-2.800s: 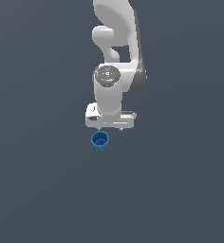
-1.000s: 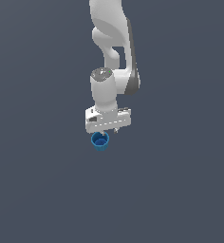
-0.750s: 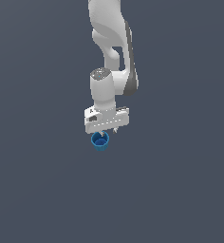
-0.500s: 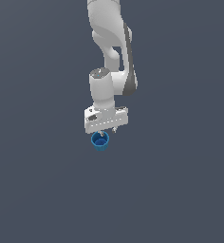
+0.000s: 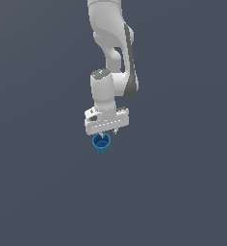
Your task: Pick up the object and move it to a goal position.
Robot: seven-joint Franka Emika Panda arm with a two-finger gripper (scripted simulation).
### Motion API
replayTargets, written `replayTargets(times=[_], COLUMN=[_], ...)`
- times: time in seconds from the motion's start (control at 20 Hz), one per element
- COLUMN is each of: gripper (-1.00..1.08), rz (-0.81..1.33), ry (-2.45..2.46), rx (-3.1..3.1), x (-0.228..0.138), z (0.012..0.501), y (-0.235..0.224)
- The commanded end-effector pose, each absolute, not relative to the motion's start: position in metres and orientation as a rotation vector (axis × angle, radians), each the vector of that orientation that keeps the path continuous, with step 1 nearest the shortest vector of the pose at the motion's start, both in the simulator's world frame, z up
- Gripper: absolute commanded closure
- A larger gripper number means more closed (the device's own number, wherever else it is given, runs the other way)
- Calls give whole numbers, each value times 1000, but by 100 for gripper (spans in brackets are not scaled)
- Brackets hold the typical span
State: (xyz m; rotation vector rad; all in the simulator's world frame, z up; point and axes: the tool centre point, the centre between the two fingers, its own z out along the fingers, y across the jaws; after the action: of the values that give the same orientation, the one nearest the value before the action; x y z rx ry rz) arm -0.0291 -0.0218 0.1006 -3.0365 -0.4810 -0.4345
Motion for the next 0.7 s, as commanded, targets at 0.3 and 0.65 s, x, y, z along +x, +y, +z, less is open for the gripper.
replayTargets(times=[0.3,0.65], gripper=[-20,108], rz=[-436,-437], ry=[-483,-485], rx=[-3036,-3037], x=[-24,-23], z=[81,75], y=[-20,-20])
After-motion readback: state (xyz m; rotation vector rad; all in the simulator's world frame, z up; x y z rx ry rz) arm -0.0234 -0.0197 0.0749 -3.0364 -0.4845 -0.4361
